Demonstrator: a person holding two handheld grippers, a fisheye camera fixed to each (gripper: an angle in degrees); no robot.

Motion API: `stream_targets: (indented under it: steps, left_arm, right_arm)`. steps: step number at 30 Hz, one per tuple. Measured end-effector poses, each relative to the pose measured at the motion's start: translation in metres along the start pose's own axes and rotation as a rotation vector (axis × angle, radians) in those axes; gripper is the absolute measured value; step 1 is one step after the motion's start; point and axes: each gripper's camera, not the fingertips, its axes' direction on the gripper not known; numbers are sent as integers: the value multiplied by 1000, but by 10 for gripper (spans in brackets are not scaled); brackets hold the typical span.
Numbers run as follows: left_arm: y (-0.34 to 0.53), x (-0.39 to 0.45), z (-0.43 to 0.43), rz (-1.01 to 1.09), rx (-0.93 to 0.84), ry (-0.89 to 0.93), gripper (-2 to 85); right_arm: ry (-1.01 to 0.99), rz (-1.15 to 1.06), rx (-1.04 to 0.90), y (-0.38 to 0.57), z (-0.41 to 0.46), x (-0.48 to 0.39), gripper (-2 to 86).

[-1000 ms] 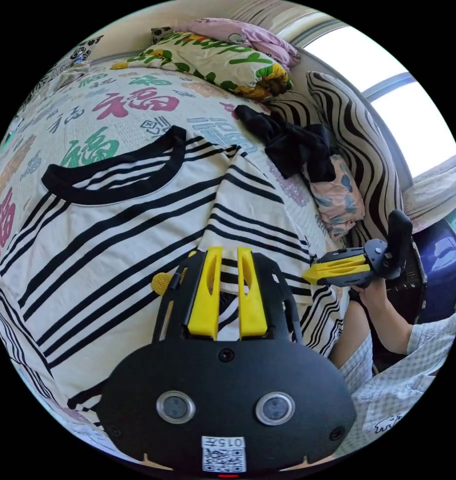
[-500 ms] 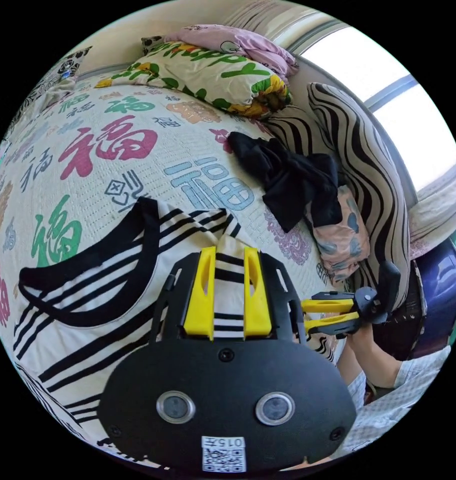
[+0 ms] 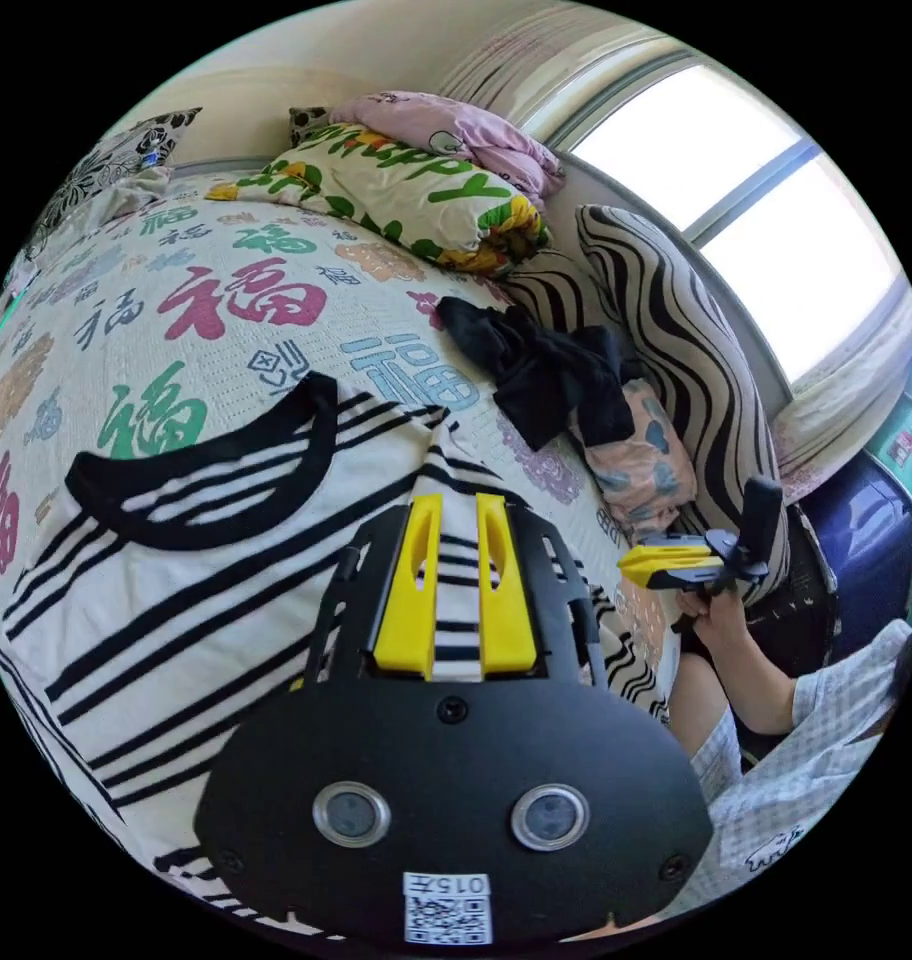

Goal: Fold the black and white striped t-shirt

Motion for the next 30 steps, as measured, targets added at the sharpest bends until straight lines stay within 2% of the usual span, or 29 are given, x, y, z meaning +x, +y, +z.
stream_targets:
  steps: [4,6,11,14,17,19,21,26,30]
  left_arm:
    - [66,-15,-17,-59,-56,-80,42]
    - [84,-21,-28,-69,-7,-73,16]
    - [125,-40,-63,-165,56,-32,5]
    - [170,-53,-113,-272,193,29,33]
    - [240,-71,-190,-469,449,-105,62]
    - [305,-97,-244,-752,627,-265,79]
    - [342,-120,-271,-900,704,-284,88]
    - [381,-176,-291,-1068,731,-236,84]
    - [403,-195,-297,-1152,753,-213,13]
  right_arm:
    - [39,-150,-173,-9,64,-31,11]
    - [73,-162,-281,0,106,-36,0]
    - [115,-100,-285,23,135,-33,-5]
    - [110,-38,-322,32,148,-26,-5]
    - [82,-14,-297,34,156,-30,-5]
    - [86,-26,-285,28,165,-39,-5]
    - [56,-74,-272,9,185,-59,-5]
    - [-18,-250,-315,-50,255,-119,-4]
    - [-36,-424,-369,-100,328,-179,-1]
